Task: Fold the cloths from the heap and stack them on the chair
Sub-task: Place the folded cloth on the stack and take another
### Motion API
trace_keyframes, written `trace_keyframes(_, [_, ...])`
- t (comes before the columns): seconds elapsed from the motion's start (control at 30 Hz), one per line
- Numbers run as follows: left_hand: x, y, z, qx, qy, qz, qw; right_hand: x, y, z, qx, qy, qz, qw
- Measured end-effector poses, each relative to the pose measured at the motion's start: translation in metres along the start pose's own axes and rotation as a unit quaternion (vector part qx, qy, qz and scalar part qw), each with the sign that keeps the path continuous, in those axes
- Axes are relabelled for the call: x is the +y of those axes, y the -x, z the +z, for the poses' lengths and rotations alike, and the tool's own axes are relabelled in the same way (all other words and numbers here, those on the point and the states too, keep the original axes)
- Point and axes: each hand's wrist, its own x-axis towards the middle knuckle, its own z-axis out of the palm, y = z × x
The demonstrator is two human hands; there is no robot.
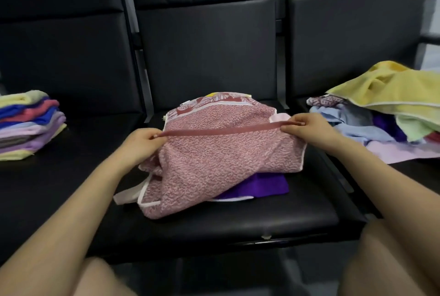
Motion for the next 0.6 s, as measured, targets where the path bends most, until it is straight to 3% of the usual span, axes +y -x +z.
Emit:
trace_keyframes(0.1, [0.000, -0.012, 0.017, 0.081, 0.121, -0.044, 0.988, 0.010, -0.009, 0.005, 0.066, -0.010, 0.007, 0.998])
trace_keyframes(0.17, [-0.002, -0.020, 0.027, 0.086, 0.192, -0.073, 0.975, 0.017, -0.014, 0.014, 0.101, -0.066, 0.042, 0.992])
trace_keyframes(0.37, [0.004, -0.034, 0.043, 0.029, 0.289, -0.115, 0.950, 0.001, -0.025, 0.050, -0.032, -0.245, 0.093, 0.964])
trace_keyframes(0.43, [0.010, -0.030, 0.046, 0.039, 0.282, -0.095, 0.954, -0.006, -0.022, 0.052, -0.055, -0.230, 0.089, 0.967])
trace_keyframes(0.53, [0.012, -0.021, 0.046, 0.088, 0.156, -0.047, 0.983, -0.015, -0.011, 0.048, 0.028, -0.123, 0.045, 0.991])
trace_keyframes(0.6, [0.012, -0.014, 0.041, 0.120, 0.056, -0.034, 0.991, -0.020, -0.004, 0.047, 0.067, -0.148, 0.035, 0.986])
